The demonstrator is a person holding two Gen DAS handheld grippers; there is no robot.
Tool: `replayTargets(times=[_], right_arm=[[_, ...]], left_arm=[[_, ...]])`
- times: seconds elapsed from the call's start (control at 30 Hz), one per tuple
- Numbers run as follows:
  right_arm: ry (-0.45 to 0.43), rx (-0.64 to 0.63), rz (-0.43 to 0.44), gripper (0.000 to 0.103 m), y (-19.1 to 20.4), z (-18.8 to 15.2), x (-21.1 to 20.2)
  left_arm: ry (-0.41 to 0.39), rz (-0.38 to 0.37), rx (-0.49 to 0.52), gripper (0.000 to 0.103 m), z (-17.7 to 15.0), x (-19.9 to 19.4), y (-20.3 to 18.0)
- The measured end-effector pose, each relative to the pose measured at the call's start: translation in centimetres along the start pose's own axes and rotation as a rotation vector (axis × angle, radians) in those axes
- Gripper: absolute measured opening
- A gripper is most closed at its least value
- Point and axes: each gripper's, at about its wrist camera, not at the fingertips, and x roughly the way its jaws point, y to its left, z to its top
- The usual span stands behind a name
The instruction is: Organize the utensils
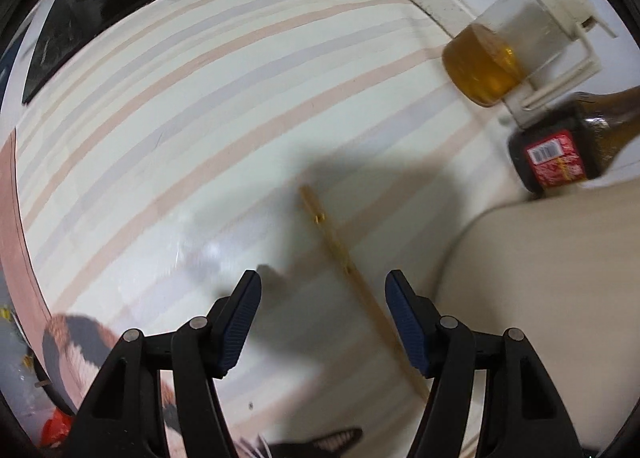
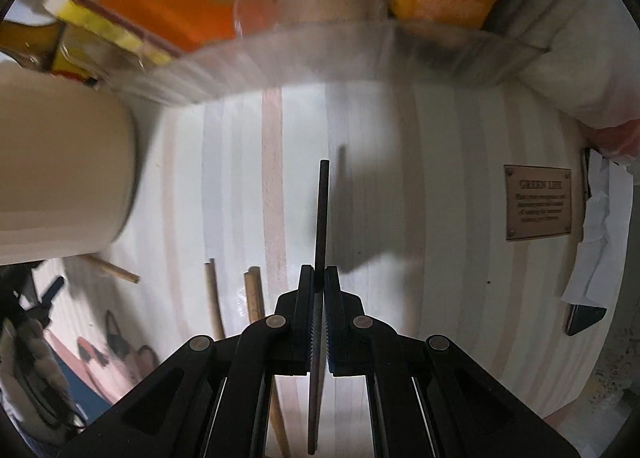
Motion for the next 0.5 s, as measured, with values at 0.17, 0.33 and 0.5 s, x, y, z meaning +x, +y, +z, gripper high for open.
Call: replayTargets(times=[0.17,0.33,0.5], right_arm=[[0.012,-0.019,-0.046,0.004,0.9,-0.2,1.0],[0.01,-0.055,-0.073,0.004,1.8,-0.9,1.4],[0.014,-0.098,-0.083,0.004,2.4,-3.1,1.8]], left_arm=[[-0.061,0.111,0.111,0.015,1.0,0.3,-1.3],[-0.077,0.117,0.217,0.005,0.3,0.1,-0.9],[-0.047,0.111,0.361,0.004,-4.4,-1.0,0.1]])
